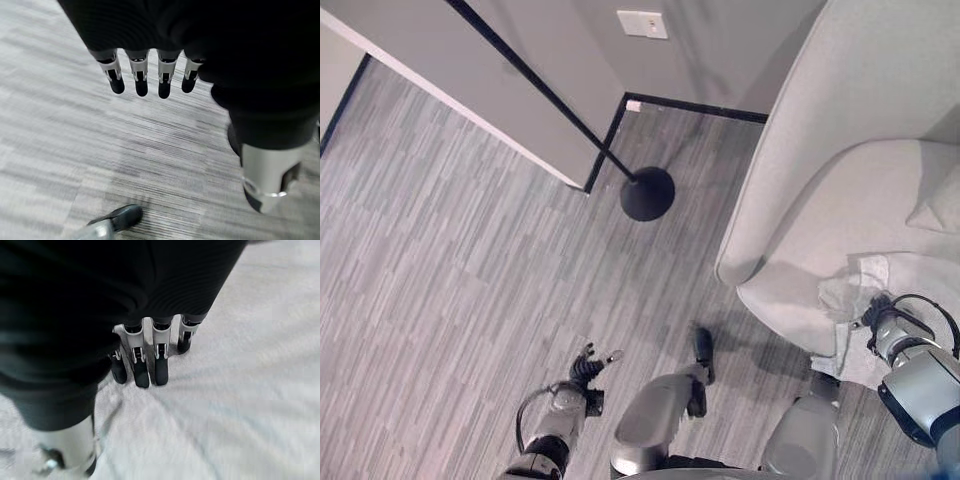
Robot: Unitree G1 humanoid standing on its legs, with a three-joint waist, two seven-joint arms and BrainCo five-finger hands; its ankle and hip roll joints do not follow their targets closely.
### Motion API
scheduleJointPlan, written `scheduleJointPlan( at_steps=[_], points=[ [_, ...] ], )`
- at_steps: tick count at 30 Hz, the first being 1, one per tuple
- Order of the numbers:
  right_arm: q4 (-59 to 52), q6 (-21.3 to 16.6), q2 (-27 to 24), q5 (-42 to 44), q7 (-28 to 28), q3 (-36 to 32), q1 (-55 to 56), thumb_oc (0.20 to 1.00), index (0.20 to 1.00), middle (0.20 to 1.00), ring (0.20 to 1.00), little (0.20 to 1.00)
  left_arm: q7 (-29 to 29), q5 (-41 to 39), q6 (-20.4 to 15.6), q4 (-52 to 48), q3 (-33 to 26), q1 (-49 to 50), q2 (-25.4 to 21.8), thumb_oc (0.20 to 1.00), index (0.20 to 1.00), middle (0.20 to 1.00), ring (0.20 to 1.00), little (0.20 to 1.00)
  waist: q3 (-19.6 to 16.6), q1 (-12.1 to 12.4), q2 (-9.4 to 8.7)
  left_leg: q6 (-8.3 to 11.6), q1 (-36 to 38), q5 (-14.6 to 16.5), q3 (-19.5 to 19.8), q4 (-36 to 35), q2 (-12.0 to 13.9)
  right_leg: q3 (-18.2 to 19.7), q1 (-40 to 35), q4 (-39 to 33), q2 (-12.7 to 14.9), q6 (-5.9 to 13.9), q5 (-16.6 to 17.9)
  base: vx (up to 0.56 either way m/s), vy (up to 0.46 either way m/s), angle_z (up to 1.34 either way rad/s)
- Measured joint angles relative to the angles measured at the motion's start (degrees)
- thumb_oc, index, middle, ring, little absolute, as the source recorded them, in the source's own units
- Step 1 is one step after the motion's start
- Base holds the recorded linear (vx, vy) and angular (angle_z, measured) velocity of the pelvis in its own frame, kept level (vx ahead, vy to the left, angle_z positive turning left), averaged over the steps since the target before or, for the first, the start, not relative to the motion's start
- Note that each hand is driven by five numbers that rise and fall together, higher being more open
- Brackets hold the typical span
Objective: Hang the clothes on the sofa on the clothes rack.
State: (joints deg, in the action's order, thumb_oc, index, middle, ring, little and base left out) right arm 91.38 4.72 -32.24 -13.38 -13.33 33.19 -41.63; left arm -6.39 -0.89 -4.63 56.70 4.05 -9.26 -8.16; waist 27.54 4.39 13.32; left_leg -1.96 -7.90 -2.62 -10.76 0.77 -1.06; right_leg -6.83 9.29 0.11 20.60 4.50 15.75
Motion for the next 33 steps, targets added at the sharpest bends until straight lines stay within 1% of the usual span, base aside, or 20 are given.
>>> scheduleJointPlan(
  at_steps=[2,3,6,10,11,13,14,15,16,17,18,20,23,24,26,28,29,30,32,33],
  points=[
    [0.63,1.27,0.9,-0.16,-0.24,0.03,0.56,0.2,0.2,0.2,0.2,0.2,-0.54,2.25,-0.02,-1.33,4.83,-0.15,-1.81,1.0,1.0,1.0,1.0,1.0,0.09,0.19,-0.13,0.98,-0.14,-1.51,0.01,-2.71,0.5,-0.1,1.45,-0.06,-0.89,0.01,-0.01,0.04,-0.013,-0.11],
    [1.57,2.13,1.87,-0.18,-0.04,0.24,2.21,0.2,0.2,0.2,0.2,0.2,-0.6,2.91,-0.1,-2.35,5.27,-0.08,-1.9,1.0,1.0,1.0,1.0,1.0,0.09,0.29,-0.12,1.76,-0.09,-2.78,0.18,-4.56,1.06,-0.14,2.08,-0.25,-1.54,0.07,-0.07,0.08,0.007,-0.01],
    [2.38,2.85,3.87,0.21,0.49,-2.48,6.04,0.2,0.2,0.2,0.2,0.2,-1.05,5.07,-0.49,-2.5,8.58,0.13,-2.24,1.0,1.0,1.0,1.0,1.0,0.09,0.36,-0.13,2.71,0.25,-3.85,0.62,-5.77,2.06,-0.19,1.77,-0.96,-2.78,0.08,-0.19,0.07,0.035,0.0],
    [2.57,3.49,3.56,1.43,0.46,-2.8,7.9,0.2,0.2,0.2,0.2,0.2,-1.43,6.61,-0.51,0.48,8.81,0.37,-2.07,1.0,1.0,1.0,1.0,1.0,0.08,-0.95,-0.12,2.89,2.65,-3.99,0.63,-6.0,2.21,-0.23,-1.39,-2.45,-2.95,0.01,-0.53,0.07,0.04,-0.02],
    [2.53,3.28,3.47,2.39,0.42,-2.82,7.89,0.2,0.2,0.2,0.2,0.2,-1.47,6.64,-0.49,1.12,8.8,0.4,-2.03,1.0,1.0,1.0,1.0,1.0,0.13,-1.4,-0.2,2.8,3.36,-3.85,0.64,-6.18,2.23,-0.2,-2.14,-2.44,-3.04,-0.43,-0.91,0.08,0.071,0.02],
    [2.44,2.63,3.86,3.47,0.35,-2.83,8.12,0.2,0.2,0.2,0.2,0.2,-1.62,6.66,-0.52,2.48,8.81,0.36,-2.08,1.0,1.0,1.0,1.0,1.0,0.2,-1.74,-0.67,2.75,4.83,-3.81,0.76,-6.2,2.02,-0.19,-3.92,-2.39,-2.75,-1.65,-3.86,0.04,0.028,0.04],
    [1.44,2.21,4.13,4.72,0.16,-4.53,8.02,0.438,0.438,0.438,0.438,0.438,-1.85,6.67,-0.59,3.44,8.74,0.04,-2.36,1.0,1.0,1.0,1.0,1.0,0.29,-1.79,-1.52,3.07,5.35,-4.04,0.79,-6.18,1.62,-0.17,-4.81,-2.54,-2.3,-2.07,-7.66,0.04,-0.011,0.04],
    [0.51,1.87,4.18,5.6,0.0,-4.9,7.93,0.605,0.605,0.605,0.605,0.605,-2.04,6.67,-0.52,3.99,8.76,0.03,-2.42,1.0,1.0,1.0,1.0,1.0,0.37,-1.91,-1.63,3.36,5.44,-4.23,0.88,-6.19,1.72,-0.1,-4.88,-2.56,-2.3,-1.03,-8.18,0.04,-0.011,0.02],
    [-0.43,1.3,4.34,6.23,-0.08,-5.22,7.63,1.0,1.0,1.0,1.0,1.0,-2.15,6.64,-0.59,4.72,8.96,0.01,-2.41,1.0,1.0,1.0,1.0,1.0,0.33,-2.26,-1.75,3.73,5.61,-4.48,1.14,-6.03,2.08,-0.25,-5.11,-2.63,-2.78,-0.43,-8.4,0.0,0.0,0.0],
    [-1.96,0.98,4.74,7.13,-0.11,-6.47,7.71,1.0,1.0,1.0,1.0,1.0,-2.17,6.63,-0.5,5.36,8.73,0.21,-2.4,1.0,1.0,1.0,1.0,1.0,0.26,-2.44,-1.81,3.81,5.81,-4.54,1.37,-5.83,2.17,-0.12,-5.36,-2.71,-3.21,-0.3,-8.48,0.05,-0.036,-0.06],
    [-2.88,-0.08,5.5,8.18,-0.06,-7.02,7.67,1.0,1.0,1.0,1.0,1.0,-2.24,6.6,-0.52,5.86,8.92,0.42,-2.54,1.0,1.0,1.0,1.0,1.0,0.13,-2.68,-2.09,4.02,6.09,-4.57,1.97,-5.82,2.94,-0.19,-5.66,-2.87,-3.82,0.52,-9.06,0.08,-0.097,0.02],
    [-5.59,-1.37,9.49,10.26,0.66,-9.29,9.21,1.0,1.0,1.0,1.0,1.0,-2.27,6.56,-0.5,9.38,8.86,0.12,-2.69,1.0,1.0,1.0,1.0,1.0,-1.82,-2.89,-3.81,4.79,6.74,-4.75,3.21,-5.81,4.16,-0.36,-7.28,-3.9,-5.67,0.68,-9.14,0.07,-0.118,0.07],
    [-10.24,-2.94,15.25,10.47,2.44,-9.53,13.88,1.0,1.0,1.0,1.0,1.0,-2.35,6.53,-0.15,13.0,8.96,0.98,-3.3,1.0,1.0,1.0,1.0,1.0,-8.16,-2.54,-7.79,5.83,7.19,-3.98,3.31,-5.81,5.43,-0.53,-7.85,-4.31,-6.91,0.14,-8.83,0.03,-0.064,-0.05],
    [-11.29,-3.39,18.51,10.17,3.06,-9.51,16.16,1.0,1.0,1.0,1.0,1.0,-2.38,6.49,-0.09,14.06,9.01,1.87,-3.6,1.0,1.0,1.0,1.0,1.0,-12.11,-2.4,-10.31,5.88,7.56,-3.57,3.06,-5.8,5.85,-0.42,-7.93,-4.27,-7.29,-0.11,-9.15,0.05,-0.038,-0.13],
    [-13.11,-3.98,20.38,9.4,3.99,-9.32,18.09,1.0,1.0,1.0,1.0,1.0,-2.47,6.33,-0.12,15.66,9.0,1.95,-3.54,1.0,1.0,1.0,1.0,1.0,-14.69,-2.23,-12.11,5.93,8.49,-2.93,2.51,-5.81,5.94,-0.17,-8.52,-4.18,-7.5,-0.4,-9.39,0.05,-0.036,-0.14],
    [-13.64,-4.05,21.6,7.78,4.97,-8.52,19.98,1.0,1.0,1.0,1.0,1.0,-2.46,6.27,0.07,16.8,9.43,1.39,-3.5,1.0,1.0,1.0,1.0,1.0,-17.4,-2.49,-13.75,5.86,9.46,-2.23,2.12,-5.81,5.77,-0.1,-9.15,-4.07,-7.43,-1.55,-9.77,0.02,0.018,-0.08],
    [-13.61,-3.97,21.9,6.39,5.63,-7.71,21.77,1.0,1.0,1.0,1.0,1.0,-2.47,6.29,0.26,17.67,9.62,1.22,-3.52,1.0,1.0,1.0,1.0,1.0,-19.34,-2.5,-14.6,5.61,10.44,-1.67,2.05,-5.82,5.54,-0.12,-10.05,-3.79,-7.25,-2.98,-10.3,-0.02,0.052,-0.05],
    [-13.45,-3.96,21.75,5.34,6.11,-7.05,22.53,1.0,1.0,1.0,1.0,1.0,-2.47,6.32,0.41,17.72,9.62,1.28,-3.56,1.0,1.0,1.0,1.0,1.0,-20.3,-2.51,-14.88,5.45,10.82,-1.39,1.88,-5.84,5.38,0.03,-9.96,-2.92,-7.1,-3.28,-10.22,-0.03,0.052,-0.05],
    [-13.42,-4.01,20.9,2.59,6.78,-6.06,22.82,1.0,1.0,1.0,1.0,1.0,-2.47,6.35,0.95,17.98,9.88,-0.01,-3.8,1.0,1.0,1.0,1.0,1.0,-21.28,-2.54,-14.56,4.76,11.85,-0.91,0.75,-6.2,5.44,0.05,-8.74,-0.23,-6.99,-5.61,-8.2,-0.02,0.065,-0.21],
    [-13.41,-4.06,20.91,2.04,6.81,-6.04,22.81,1.0,1.0,1.0,1.0,1.0,-2.47,6.41,1.02,18.02,9.93,-0.25,-3.92,1.0,1.0,1.0,1.0,1.0,-21.36,-2.59,-14.52,4.64,12.07,-0.84,0.53,-6.2,5.37,0.02,-8.69,-0.12,-6.93,-6.18,-7.73,-0.01,0.072,-0.23]
  ],
)
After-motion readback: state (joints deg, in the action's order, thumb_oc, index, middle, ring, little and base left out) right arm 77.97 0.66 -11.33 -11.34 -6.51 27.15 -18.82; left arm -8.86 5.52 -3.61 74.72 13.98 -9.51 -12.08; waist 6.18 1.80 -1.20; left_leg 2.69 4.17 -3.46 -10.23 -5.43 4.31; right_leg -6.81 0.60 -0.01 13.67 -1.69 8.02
